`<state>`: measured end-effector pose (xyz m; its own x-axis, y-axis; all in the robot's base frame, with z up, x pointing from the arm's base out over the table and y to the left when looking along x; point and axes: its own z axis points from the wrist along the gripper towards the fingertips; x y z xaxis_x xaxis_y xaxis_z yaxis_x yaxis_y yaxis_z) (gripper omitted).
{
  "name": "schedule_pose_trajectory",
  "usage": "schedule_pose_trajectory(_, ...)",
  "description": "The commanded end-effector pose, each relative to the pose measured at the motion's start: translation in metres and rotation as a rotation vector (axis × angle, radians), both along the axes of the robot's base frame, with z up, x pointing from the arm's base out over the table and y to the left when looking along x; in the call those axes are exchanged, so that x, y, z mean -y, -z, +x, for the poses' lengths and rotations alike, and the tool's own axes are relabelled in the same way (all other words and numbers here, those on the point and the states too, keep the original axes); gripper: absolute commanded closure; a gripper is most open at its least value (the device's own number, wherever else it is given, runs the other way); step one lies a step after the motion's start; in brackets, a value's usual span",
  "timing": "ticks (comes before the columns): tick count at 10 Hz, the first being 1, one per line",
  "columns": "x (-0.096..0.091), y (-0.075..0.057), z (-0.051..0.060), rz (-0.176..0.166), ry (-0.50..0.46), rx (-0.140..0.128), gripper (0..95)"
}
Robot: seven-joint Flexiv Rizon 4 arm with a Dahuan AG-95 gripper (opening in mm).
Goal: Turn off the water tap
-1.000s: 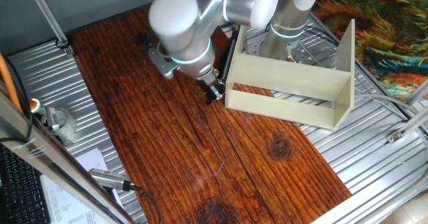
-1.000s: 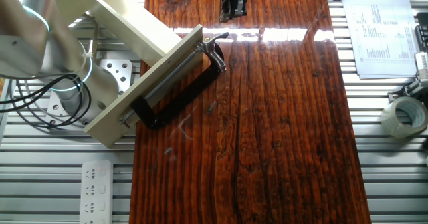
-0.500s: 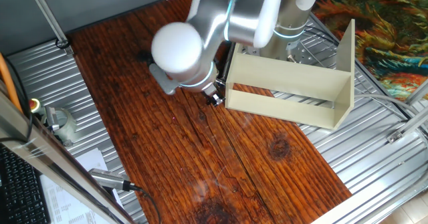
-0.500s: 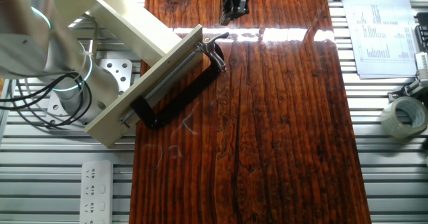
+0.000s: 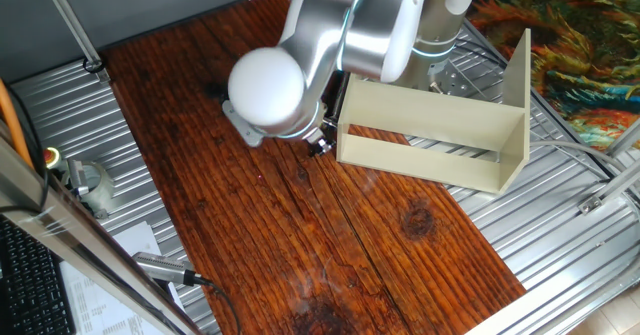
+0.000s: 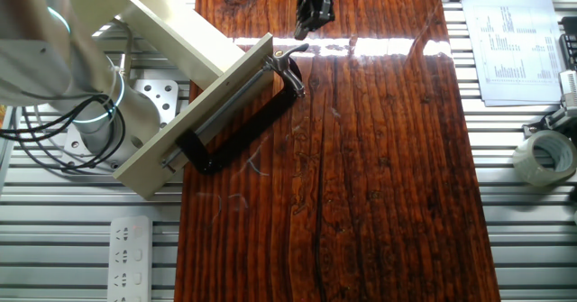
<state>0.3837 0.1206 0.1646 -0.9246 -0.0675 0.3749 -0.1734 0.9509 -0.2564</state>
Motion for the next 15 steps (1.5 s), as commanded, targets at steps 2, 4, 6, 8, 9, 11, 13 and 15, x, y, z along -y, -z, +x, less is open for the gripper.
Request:
schedule_pose_trajectory(2, 0.007, -0.007, 0.001, 0.005, -0.019, -0.003, 95.0)
schedule_pose_trajectory(4, 0.008, -0.006, 0.004, 0.003, -0.023, -0.003, 95.0)
schedule_pose_trajectory(6, 0.01, -0.005, 0.006, -0.005, -0.026, -0.005, 95.0)
schedule_pose_trajectory(8, 0.011, -0.003, 0.008, -0.021, -0.028, -0.007, 95.0)
schedule_pose_trajectory(9, 0.012, -0.004, 0.008, -0.023, -0.03, -0.01, 95.0)
schedule_pose_trajectory(11, 0.014, -0.005, 0.008, -0.035, -0.038, -0.017, 95.0)
schedule_pose_trajectory(13, 0.02, -0.008, 0.007, -0.038, -0.048, -0.02, 95.0)
schedule_pose_trajectory(15, 0.024, -0.01, 0.008, -0.036, -0.052, -0.019, 95.0)
